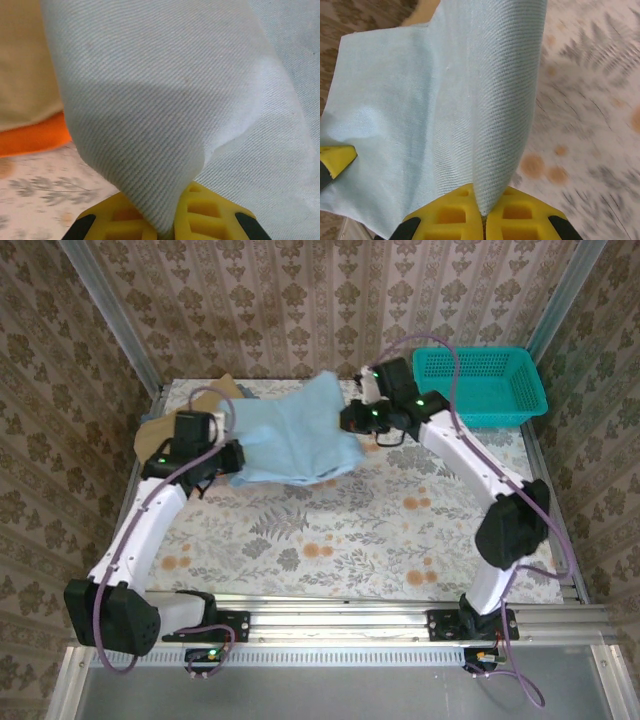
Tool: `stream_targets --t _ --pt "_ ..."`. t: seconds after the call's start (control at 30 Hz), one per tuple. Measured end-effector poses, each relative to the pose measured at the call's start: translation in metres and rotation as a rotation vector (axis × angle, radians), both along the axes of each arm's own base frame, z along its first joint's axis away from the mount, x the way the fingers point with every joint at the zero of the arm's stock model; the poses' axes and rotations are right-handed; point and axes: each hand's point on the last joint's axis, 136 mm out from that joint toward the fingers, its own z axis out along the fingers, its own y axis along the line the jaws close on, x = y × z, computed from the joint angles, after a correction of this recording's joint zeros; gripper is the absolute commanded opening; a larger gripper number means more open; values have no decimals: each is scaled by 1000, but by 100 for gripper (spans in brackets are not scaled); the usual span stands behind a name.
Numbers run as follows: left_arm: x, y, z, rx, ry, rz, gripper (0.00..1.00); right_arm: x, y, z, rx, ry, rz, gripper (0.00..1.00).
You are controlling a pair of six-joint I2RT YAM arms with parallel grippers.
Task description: Fold and stack the trousers
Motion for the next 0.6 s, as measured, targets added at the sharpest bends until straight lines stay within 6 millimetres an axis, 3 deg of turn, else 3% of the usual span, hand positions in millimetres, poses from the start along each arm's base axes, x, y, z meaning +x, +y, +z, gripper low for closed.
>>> stream_targets --t 0.1,0.33,0.47,0.6 --pt "6 34 12 19 -26 77 0 24 29 3 21 -27 25 0" --pt "14 100 12 26 -33 246 0 80 91 -6 80 -58 82 0" --pt "20 124 8 33 -32 306 0 97 123 -5 130 -98 113 0" --pt "31 151 -3 27 -18 371 0 97 141 -16 157 -83 118 0"
